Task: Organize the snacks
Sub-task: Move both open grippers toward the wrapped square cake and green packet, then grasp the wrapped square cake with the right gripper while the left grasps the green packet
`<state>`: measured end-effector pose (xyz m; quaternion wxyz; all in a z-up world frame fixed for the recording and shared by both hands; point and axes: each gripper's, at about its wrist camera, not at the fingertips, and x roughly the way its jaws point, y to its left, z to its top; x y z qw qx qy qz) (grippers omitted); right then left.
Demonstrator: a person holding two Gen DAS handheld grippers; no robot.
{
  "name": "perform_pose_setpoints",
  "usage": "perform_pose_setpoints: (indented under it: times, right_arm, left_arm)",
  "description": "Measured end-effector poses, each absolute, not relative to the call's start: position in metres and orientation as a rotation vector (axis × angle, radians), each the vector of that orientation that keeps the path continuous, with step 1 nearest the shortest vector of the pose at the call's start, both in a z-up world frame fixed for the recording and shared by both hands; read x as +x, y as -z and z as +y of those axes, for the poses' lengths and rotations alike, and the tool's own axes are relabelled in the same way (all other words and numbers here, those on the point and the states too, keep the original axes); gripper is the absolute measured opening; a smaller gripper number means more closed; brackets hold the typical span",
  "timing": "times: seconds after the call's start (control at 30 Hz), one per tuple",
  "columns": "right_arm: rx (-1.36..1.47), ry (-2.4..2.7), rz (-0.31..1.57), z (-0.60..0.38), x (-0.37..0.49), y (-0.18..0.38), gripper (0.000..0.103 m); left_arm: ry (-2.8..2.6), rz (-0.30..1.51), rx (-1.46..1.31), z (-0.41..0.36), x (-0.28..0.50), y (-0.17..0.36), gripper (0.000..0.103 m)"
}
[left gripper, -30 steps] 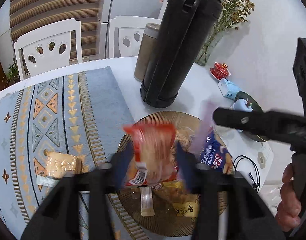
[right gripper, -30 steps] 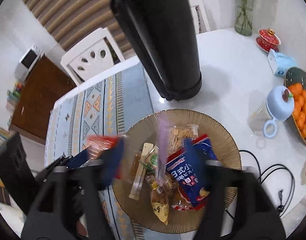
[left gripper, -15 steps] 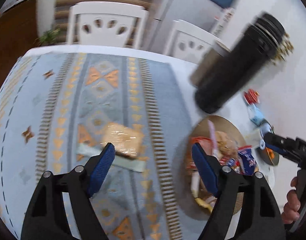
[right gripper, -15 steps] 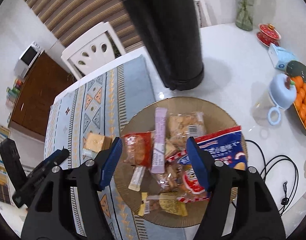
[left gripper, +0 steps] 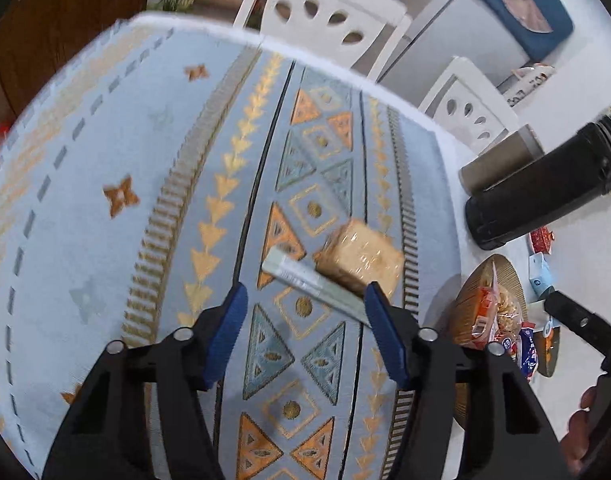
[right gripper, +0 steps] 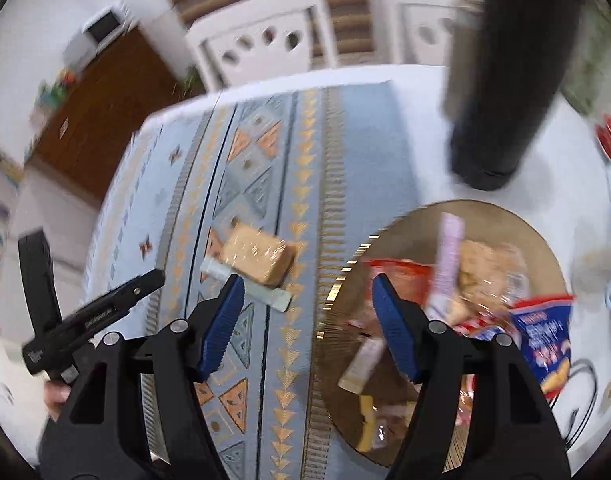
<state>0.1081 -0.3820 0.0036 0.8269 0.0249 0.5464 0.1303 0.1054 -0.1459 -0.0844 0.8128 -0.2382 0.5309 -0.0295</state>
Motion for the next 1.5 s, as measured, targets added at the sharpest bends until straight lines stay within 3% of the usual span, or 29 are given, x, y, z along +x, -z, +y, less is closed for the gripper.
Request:
perform_pose_setpoints:
  times: [0.17, 0.3, 0.6, 1.17, 1.27, 1.33, 1.5]
  right_arm:
    - [0.007, -0.336, 1.279, -0.335, 0.12, 0.034, 0.065]
    - [-0.007, -0.359, 1.358, -0.301, 0.121, 0.074, 0.051]
    - [0.109, -0.211, 1.362, -0.309, 0.134, 0.134, 0.047]
    - [0.216, -0.528, 1.434, -0.27, 0.094, 0.132, 0.046]
    - [0.11, -0.422, 1.325, -0.289, 0.098, 0.102, 0.046]
    - [-0.011, -0.35, 1.268, -0.297, 0.111, 0.087, 0.046]
    - [-0.233, -0.353, 1.241, -0.309, 0.153, 0.069, 0.057]
  left_arm:
    - [0.076, 1.19, -0.562, -0.141, 0.112, 0.112, 0.047]
    - [0.066, 1.209, -0.583, -0.13, 0.118, 0.124, 0.044]
    - [0.084, 1.245, -0.595, -0.109, 0.119, 0.14, 0.038]
    - [0.106, 1.254, -0.607, -0.097, 0.113, 0.146, 0.039]
    - [0.115, 1.252, -0.585, -0.103, 0.116, 0.145, 0.041]
    - [0.14, 1.25, -0.56, -0.116, 0.121, 0.143, 0.048]
    - [0.165, 1.245, -0.463, -0.163, 0.132, 0.14, 0.052]
